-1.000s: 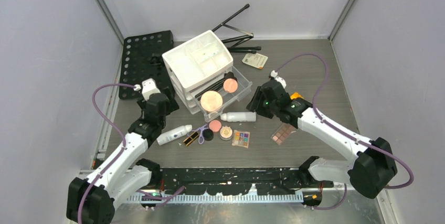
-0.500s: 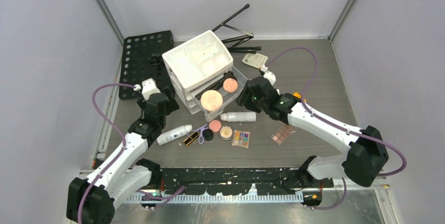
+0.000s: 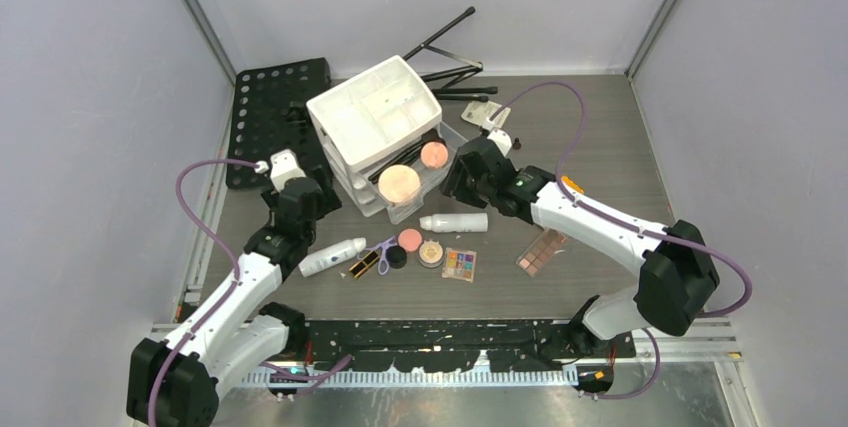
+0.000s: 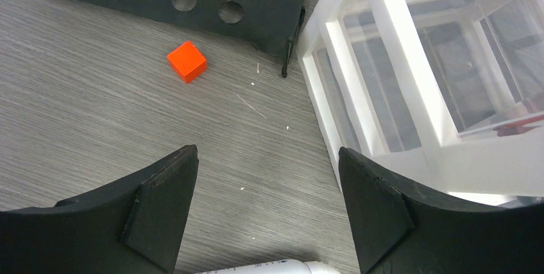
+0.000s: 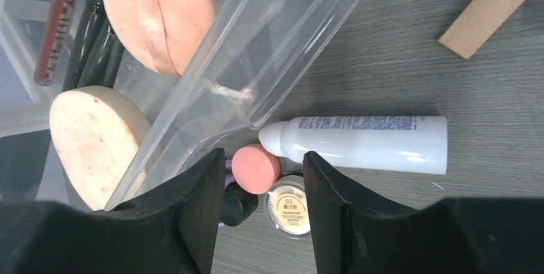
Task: Organize the makeup
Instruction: Close the drawer in the storage box.
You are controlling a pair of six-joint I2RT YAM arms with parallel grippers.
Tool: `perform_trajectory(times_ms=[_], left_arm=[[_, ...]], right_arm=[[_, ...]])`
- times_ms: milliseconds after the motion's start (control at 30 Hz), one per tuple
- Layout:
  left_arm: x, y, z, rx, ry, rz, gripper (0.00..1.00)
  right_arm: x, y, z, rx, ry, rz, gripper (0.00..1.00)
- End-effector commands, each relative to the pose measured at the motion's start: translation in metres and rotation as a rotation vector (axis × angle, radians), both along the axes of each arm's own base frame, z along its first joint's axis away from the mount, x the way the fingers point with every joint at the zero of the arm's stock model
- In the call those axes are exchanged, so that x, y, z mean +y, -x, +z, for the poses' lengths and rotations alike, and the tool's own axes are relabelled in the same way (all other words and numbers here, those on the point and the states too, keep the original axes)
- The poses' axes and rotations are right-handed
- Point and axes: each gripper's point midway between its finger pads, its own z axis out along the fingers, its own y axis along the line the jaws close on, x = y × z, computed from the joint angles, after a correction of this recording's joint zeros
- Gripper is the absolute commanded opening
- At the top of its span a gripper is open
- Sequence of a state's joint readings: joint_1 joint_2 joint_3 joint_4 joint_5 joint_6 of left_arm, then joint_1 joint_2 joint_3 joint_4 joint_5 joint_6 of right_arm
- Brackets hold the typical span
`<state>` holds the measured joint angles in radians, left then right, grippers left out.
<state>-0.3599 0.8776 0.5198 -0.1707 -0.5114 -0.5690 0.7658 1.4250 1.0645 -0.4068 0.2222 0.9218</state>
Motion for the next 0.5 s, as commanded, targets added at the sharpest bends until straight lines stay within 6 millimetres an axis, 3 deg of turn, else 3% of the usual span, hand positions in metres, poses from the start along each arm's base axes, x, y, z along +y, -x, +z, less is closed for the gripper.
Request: perform_trajectory(times_ms=[0, 233, 467], left_arm=[[-0.003, -0.008, 0.021, -0.073, 0.031, 0.009, 0.83], [-0.003, -0.009, 0.02, -0.07, 0.03, 0.009, 0.83], [-0.004, -0.009, 0.02, -0.069, 0.031, 0.007, 0.83]], right_arm=[[0.036, -0.017, 0.047, -0.118, -0.131, 0.03, 0.53], [0.059, -0.009, 0.038, -0.104, -0.113, 0.084, 0.53], [0.045, -0.011, 0.015, -0.09, -0.025, 0.028, 0.53]])
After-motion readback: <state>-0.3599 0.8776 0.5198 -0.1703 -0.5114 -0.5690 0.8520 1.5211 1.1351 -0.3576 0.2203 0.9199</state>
